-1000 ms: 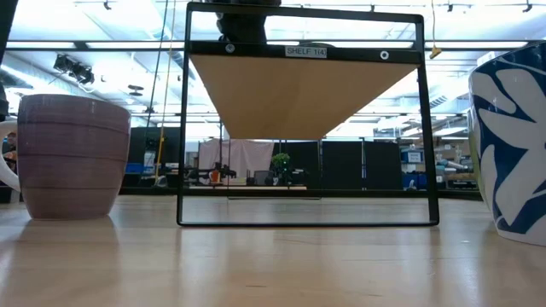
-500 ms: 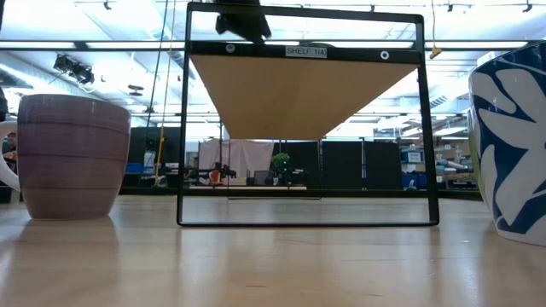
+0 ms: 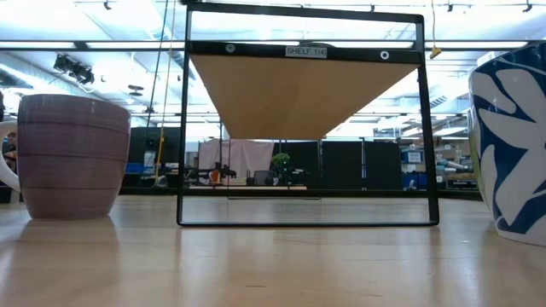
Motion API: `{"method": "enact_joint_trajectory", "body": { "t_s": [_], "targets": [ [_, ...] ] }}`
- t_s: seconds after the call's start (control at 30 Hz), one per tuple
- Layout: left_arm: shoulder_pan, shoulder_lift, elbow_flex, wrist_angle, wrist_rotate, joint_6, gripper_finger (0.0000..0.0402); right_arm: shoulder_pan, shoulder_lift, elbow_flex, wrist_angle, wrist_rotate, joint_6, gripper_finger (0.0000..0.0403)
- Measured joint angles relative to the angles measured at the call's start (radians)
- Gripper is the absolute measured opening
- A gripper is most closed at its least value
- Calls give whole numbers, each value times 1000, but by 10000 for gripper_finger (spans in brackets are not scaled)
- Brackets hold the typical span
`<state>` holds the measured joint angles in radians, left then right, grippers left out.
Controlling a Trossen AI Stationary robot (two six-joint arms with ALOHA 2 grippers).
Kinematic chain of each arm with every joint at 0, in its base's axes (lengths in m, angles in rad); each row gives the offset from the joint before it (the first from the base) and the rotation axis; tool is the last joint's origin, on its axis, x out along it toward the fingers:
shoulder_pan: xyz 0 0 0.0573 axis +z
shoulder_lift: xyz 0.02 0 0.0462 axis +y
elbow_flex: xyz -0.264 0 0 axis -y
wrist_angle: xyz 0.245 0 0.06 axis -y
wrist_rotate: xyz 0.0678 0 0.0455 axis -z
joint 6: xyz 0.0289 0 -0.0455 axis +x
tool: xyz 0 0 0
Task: Place coffee mugs
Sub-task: Put the top purple mug on the shelf
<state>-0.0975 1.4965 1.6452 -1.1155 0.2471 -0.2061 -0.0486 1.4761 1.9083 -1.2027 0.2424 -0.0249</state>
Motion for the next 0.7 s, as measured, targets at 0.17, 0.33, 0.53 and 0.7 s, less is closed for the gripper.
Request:
{"method": "enact_joint_trajectory", "body": {
  "t_s": [0.17, 0.33, 0.53, 0.7],
  "targets": [
    [-151, 3, -96, -39, -25, -82, 174, 0, 0, 0, 0, 0, -14, 145],
    [-250, -1, -257, 45, -41, -200, 164, 0, 0, 0, 0, -1, -24, 145],
    [-325, -9, -397, 137, -165, -334, 145, 0, 0, 0, 0, -28, -28, 145],
    [-369, -9, -467, 152, -258, -430, 142, 1, 0, 0, 0, -42, -29, 145]
  ]
}}
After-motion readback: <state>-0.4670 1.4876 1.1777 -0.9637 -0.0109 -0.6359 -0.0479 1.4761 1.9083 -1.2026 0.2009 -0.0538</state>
